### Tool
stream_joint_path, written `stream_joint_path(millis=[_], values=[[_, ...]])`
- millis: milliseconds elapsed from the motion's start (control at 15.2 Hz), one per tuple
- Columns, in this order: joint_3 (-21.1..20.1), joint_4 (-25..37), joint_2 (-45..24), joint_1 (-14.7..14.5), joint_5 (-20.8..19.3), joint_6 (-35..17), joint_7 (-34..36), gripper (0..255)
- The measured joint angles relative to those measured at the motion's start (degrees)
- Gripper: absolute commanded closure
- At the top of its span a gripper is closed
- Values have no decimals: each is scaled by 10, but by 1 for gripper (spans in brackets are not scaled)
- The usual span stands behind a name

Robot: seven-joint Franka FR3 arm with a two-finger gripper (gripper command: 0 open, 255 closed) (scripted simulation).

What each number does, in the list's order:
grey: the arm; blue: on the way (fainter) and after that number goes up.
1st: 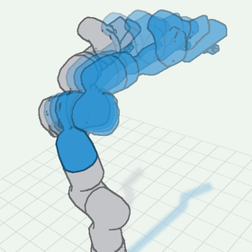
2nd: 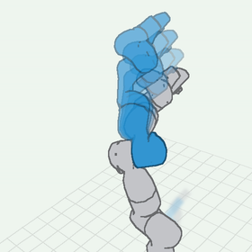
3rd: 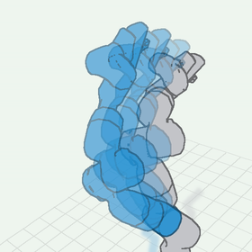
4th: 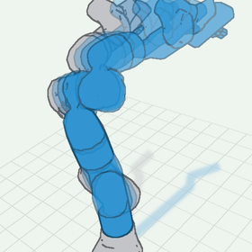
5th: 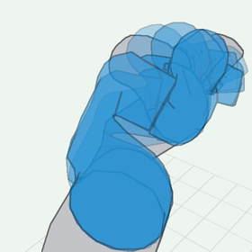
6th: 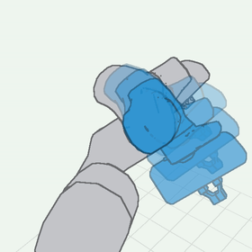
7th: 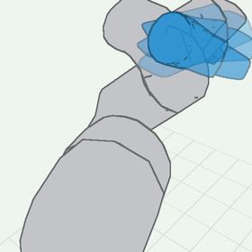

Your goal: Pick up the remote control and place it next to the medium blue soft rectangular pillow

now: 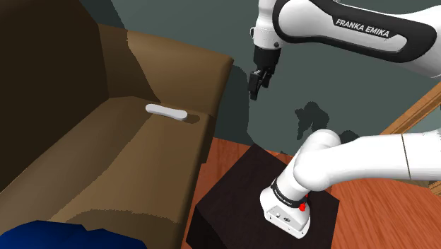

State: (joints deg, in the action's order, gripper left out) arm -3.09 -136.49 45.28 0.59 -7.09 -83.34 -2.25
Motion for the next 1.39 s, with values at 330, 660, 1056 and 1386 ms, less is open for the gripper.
stream_joint_path(millis=[330,660,1056,1386], values=[[9,-10,-43,-4,-3,-59,-14,0],[24,-3,-135,-8,-9,-155,-40,0],[37,25,-254,-13,-9,-260,-73,0],[39,74,-357,-21,-2,-325,-97,0]])
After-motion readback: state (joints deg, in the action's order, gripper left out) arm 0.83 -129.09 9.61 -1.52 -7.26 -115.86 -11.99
